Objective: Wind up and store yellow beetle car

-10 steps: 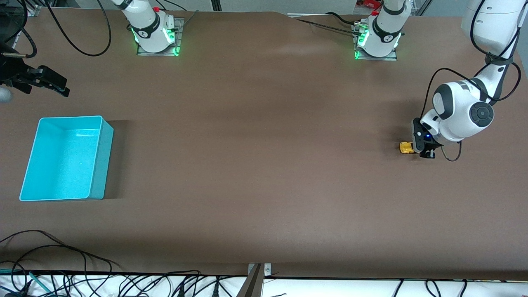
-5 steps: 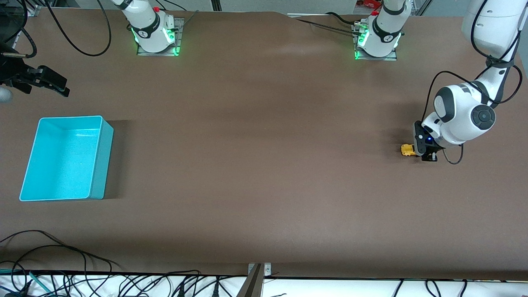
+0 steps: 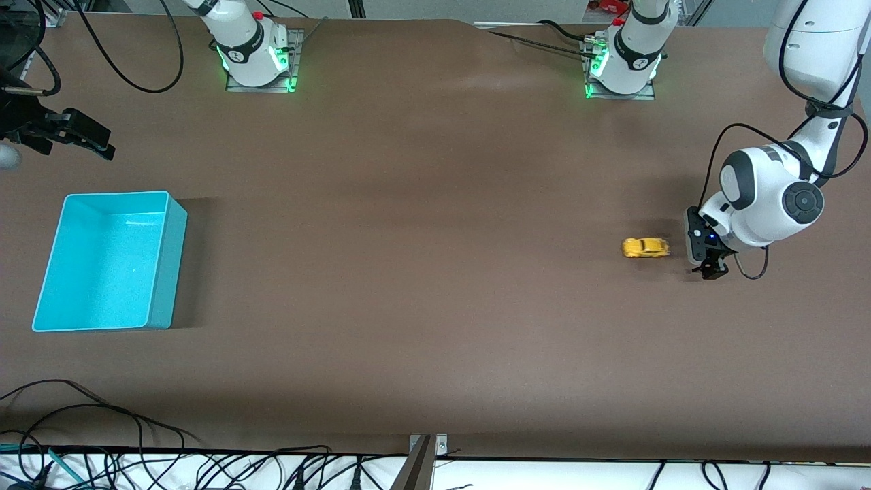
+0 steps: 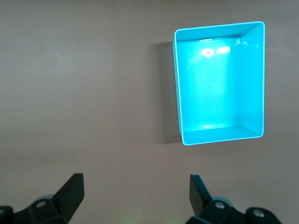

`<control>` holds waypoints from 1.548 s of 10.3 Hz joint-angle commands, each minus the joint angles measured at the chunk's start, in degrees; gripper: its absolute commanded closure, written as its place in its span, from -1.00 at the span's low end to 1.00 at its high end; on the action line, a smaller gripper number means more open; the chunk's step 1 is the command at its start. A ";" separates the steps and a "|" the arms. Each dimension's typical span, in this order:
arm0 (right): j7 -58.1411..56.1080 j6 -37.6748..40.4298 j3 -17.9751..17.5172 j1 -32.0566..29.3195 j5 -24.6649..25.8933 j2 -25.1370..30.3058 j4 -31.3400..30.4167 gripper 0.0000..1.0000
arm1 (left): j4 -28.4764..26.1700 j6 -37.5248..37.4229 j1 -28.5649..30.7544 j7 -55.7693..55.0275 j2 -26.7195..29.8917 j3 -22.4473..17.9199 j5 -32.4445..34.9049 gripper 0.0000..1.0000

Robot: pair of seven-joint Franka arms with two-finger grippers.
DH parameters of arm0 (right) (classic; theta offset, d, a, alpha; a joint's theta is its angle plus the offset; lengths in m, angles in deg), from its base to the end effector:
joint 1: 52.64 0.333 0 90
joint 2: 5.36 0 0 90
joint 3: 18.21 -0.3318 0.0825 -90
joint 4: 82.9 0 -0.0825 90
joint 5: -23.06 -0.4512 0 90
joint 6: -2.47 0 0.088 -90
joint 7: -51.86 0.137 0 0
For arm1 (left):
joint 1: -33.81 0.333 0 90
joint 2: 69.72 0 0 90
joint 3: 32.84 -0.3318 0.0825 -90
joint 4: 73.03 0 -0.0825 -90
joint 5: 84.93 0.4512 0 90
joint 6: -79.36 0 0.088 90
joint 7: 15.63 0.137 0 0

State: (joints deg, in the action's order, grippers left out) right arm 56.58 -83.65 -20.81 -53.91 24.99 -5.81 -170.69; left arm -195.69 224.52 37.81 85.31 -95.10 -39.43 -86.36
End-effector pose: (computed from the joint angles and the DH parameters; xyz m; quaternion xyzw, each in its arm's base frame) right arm 0.6164 0.0094 0.6204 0.9992 -0.0304 -0.0176 0.0176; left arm 0.5962 0.1152 0.1188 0.7085 -0.7051 -0.0280 0.0094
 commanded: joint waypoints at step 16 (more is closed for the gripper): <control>0.73 -0.01 -0.22 0.13 -0.35 -0.34 0.43 -1.00 | -2.15 -5.21 -1.62 1.19 19.64 0.18 -1.38 -1.00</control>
State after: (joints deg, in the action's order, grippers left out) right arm 56.58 -83.76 -20.88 -53.88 24.99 -5.87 -170.70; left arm -195.87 222.41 37.40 85.31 -81.19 -39.07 -86.37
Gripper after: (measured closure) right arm 0.000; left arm 0.000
